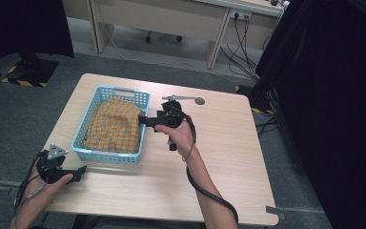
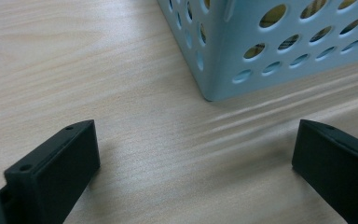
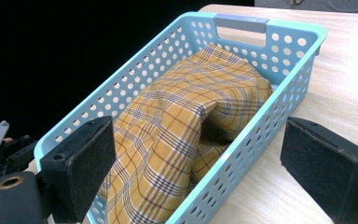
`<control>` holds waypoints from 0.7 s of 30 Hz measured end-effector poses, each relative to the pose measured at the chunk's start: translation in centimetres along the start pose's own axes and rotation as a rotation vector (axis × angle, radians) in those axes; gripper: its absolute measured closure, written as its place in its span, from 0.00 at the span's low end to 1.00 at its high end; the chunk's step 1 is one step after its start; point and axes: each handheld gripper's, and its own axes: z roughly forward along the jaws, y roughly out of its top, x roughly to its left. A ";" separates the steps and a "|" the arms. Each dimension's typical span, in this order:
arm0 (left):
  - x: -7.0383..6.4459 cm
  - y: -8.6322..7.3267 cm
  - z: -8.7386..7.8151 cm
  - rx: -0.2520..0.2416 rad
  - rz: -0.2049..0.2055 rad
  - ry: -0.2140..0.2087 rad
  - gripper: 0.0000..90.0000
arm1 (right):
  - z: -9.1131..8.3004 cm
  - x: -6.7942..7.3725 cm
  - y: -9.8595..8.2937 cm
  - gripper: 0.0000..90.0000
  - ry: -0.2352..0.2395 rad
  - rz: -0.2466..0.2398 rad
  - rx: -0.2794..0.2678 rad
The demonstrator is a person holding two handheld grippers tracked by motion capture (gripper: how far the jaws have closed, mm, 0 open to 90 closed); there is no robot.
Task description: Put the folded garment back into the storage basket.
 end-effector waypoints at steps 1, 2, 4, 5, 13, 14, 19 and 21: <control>0.0 0.0 0.0 0.000 0.000 0.000 0.00 | -0.1 0.0 0.0 0.12 0.000 0.002 0.001; 0.0 0.0 0.0 0.000 0.000 0.000 0.00 | -0.2 -0.1 -0.1 0.12 0.001 -0.002 0.000; 0.0 0.0 0.0 0.000 0.000 0.000 0.00 | -0.3 -0.1 -0.2 0.12 -0.002 -0.005 -0.001; 0.0 0.0 0.0 0.000 0.000 0.000 0.00 | -0.4 -0.2 -0.3 0.12 -0.007 -0.009 -0.002; 0.0 0.0 0.0 0.001 -0.001 0.001 0.00 | -1.0 -0.3 -0.8 0.12 -0.010 -0.022 -0.003; 0.0 0.0 0.0 0.001 -0.001 0.002 0.00 | -1.1 -0.4 -0.8 0.12 -0.008 -0.022 -0.008; 0.0 0.0 0.0 0.001 -0.002 0.002 0.00 | -1.4 -0.6 -1.1 0.12 -0.007 -0.022 -0.011; 0.0 0.0 0.0 0.002 -0.002 0.002 0.00 | -1.6 -0.7 -1.3 0.12 -0.013 -0.022 -0.011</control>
